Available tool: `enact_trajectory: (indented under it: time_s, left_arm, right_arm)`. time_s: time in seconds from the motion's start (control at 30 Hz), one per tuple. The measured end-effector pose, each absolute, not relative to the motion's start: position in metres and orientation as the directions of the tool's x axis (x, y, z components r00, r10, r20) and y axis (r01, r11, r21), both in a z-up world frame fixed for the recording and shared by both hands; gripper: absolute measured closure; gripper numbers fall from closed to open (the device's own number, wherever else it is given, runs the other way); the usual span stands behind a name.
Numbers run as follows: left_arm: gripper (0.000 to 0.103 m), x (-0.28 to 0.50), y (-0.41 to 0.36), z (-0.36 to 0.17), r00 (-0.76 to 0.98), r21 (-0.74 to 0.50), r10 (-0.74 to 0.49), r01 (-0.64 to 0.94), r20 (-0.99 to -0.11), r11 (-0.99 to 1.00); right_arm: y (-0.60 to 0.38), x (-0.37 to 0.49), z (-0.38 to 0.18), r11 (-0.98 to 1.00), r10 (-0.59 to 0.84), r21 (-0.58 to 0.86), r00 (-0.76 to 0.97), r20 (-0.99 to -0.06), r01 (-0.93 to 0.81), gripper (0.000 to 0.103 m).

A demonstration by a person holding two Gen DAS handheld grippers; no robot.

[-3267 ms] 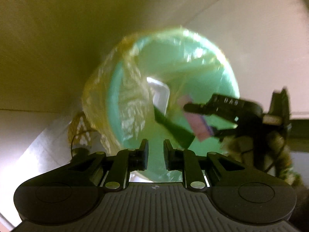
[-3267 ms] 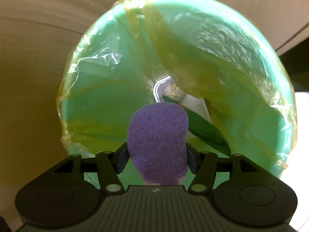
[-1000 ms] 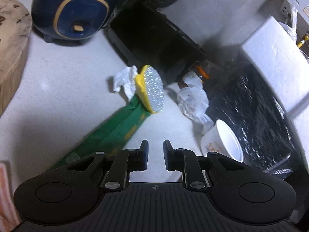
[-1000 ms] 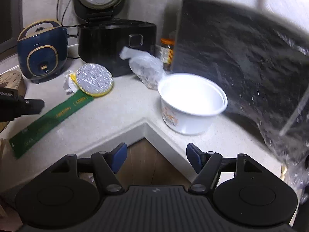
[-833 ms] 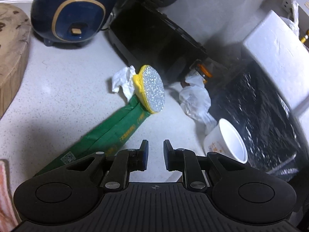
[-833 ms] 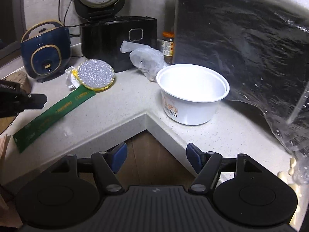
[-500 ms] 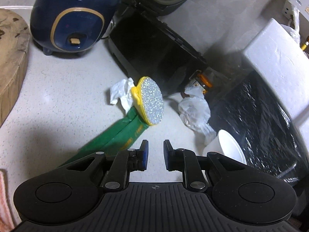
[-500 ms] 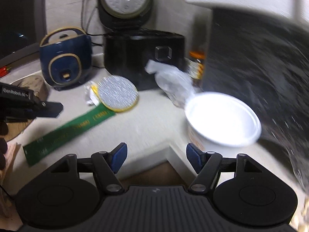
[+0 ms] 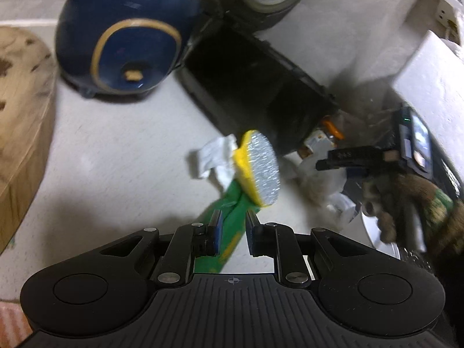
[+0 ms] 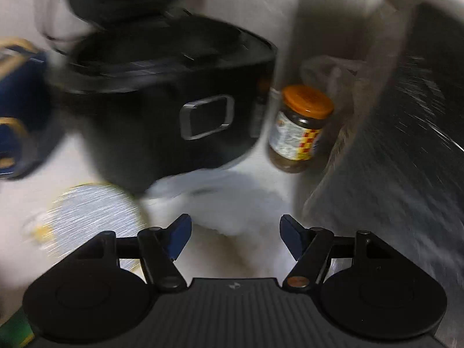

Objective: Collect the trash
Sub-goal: 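Lower the left gripper toward the yellow-rimmed scrubber pad while the right gripper grasps the clear plastic bag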

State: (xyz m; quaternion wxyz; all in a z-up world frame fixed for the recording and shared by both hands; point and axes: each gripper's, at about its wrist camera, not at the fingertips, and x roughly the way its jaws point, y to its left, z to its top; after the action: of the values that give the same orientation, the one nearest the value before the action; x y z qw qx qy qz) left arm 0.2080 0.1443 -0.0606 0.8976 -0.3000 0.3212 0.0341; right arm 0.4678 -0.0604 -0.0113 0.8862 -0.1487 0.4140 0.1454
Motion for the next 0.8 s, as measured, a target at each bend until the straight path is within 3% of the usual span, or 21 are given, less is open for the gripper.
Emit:
enact_trajectory:
  time_s: [0.07, 0.13, 0.23, 0.47, 0.57, 0.67, 0.8]
  left_arm:
    - [0.084, 0.208, 0.149, -0.065, 0.787, -0.525, -0.133, -0.266, -0.603, 0.808]
    - [0.083, 0.209, 0.153, -0.068, 0.788, -0.537, -0.134, -0.274, -0.601, 0.797]
    - [0.084, 0.215, 0.160, -0.071, 0.797, -0.568, -0.135, -0.288, -0.588, 0.771]
    - [0.084, 0.246, 0.155, -0.073, 0.810, -0.594, -0.155, -0.269, -0.565, 0.758]
    - [0.083, 0.269, 0.142, -0.068, 0.822, -0.594, -0.181, -0.221, -0.540, 0.773]
    - [0.083, 0.288, 0.130, -0.057, 0.844, -0.528, -0.120, -0.210, -0.523, 0.823]
    - [0.083, 0.296, 0.125, -0.054, 0.840, -0.418, -0.016, -0.254, -0.543, 0.872]
  right_arm:
    - [-0.053, 0.485, -0.024, 0.917, 0.096, -0.165, 0.601, -0.793, -0.364, 0.041]
    - [-0.049, 0.495, -0.034, 0.918, 0.077, -0.170, 0.582, -0.809, -0.359, 0.075]
    - [-0.050, 0.481, -0.028, 0.913, 0.179, -0.077, 0.563, -0.807, -0.401, 0.091]
    - [-0.079, 0.378, -0.013, 0.806, 0.512, 0.249, 0.424, -0.747, -0.536, 0.095]
    - [-0.088, 0.343, -0.022, 0.791, 0.524, 0.239, 0.422, -0.740, -0.563, 0.095]
    - [-0.094, 0.320, -0.030, 0.793, 0.504, 0.184, 0.456, -0.734, -0.580, 0.093]
    - [-0.108, 0.306, -0.030, 0.800, 0.523, 0.208, 0.483, -0.702, -0.563, 0.075]
